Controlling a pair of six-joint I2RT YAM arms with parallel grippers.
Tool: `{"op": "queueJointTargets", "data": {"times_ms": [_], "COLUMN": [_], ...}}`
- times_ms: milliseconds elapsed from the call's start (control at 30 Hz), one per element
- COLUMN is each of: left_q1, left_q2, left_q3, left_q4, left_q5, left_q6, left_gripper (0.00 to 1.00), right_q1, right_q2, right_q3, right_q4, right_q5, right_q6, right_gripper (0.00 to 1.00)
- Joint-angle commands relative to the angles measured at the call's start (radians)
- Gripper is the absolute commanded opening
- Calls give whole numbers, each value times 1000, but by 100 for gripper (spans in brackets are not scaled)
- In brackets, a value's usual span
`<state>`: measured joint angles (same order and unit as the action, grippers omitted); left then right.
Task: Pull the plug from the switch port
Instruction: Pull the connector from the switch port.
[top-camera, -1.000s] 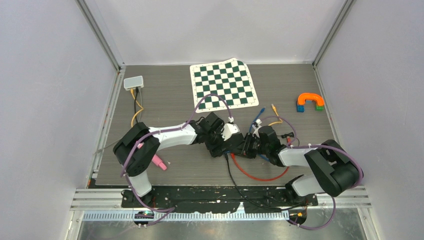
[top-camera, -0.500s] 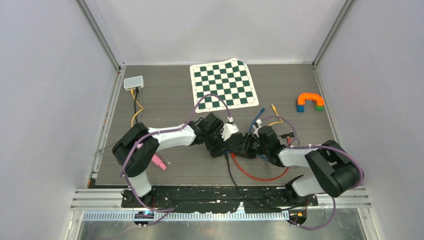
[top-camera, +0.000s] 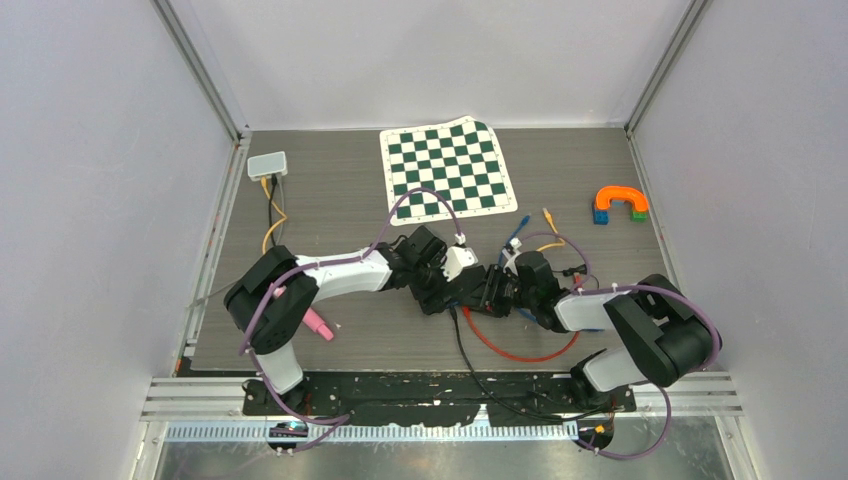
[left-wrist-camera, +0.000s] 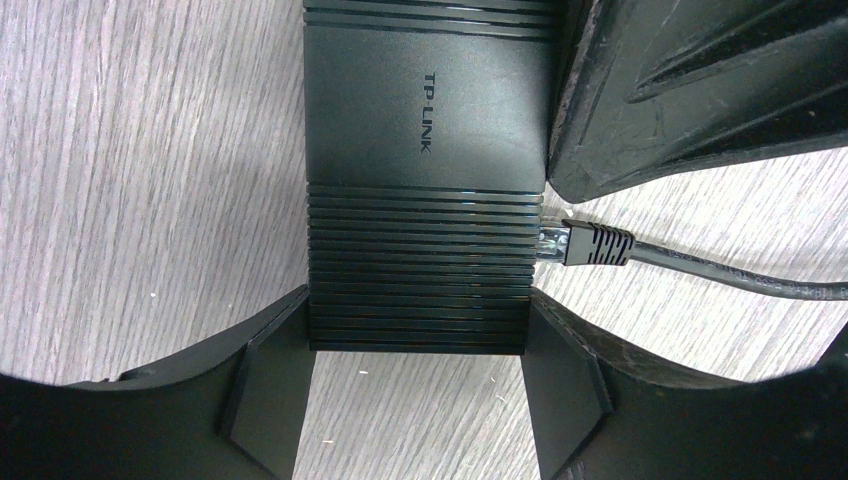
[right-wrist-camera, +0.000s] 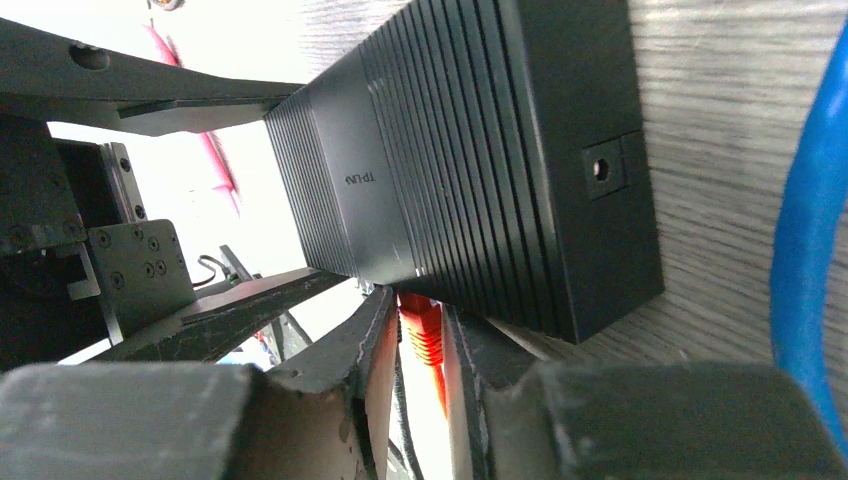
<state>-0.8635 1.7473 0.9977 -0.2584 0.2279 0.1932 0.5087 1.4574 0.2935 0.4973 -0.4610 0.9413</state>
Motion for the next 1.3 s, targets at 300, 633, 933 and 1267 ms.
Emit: {"op": "queueJointTargets", "data": {"times_ms": [300, 633, 933, 1267], "left_q1": [-11, -11, -12, -12], "left_q2": [38, 38, 14, 23], "left_q3": [-47, -47, -83, -77], "left_q4": [-25, -21, 14, -1], "left_q5": [67, 75, 91, 66], "left_q6": [-28, -35, -64, -49], "left_gripper": [63, 62, 62, 61], "right_q1": [8, 7, 8, 8], "right_q2": [19, 26, 75, 33], "right_q3": [4, -33, -41, -6], "right_q4": [-185, -52, 44, -164], "right_q5": [58, 40, 81, 59], "right_q6": [-160, -75, 4, -182], "right_gripper": [5, 25, 29, 5]}}
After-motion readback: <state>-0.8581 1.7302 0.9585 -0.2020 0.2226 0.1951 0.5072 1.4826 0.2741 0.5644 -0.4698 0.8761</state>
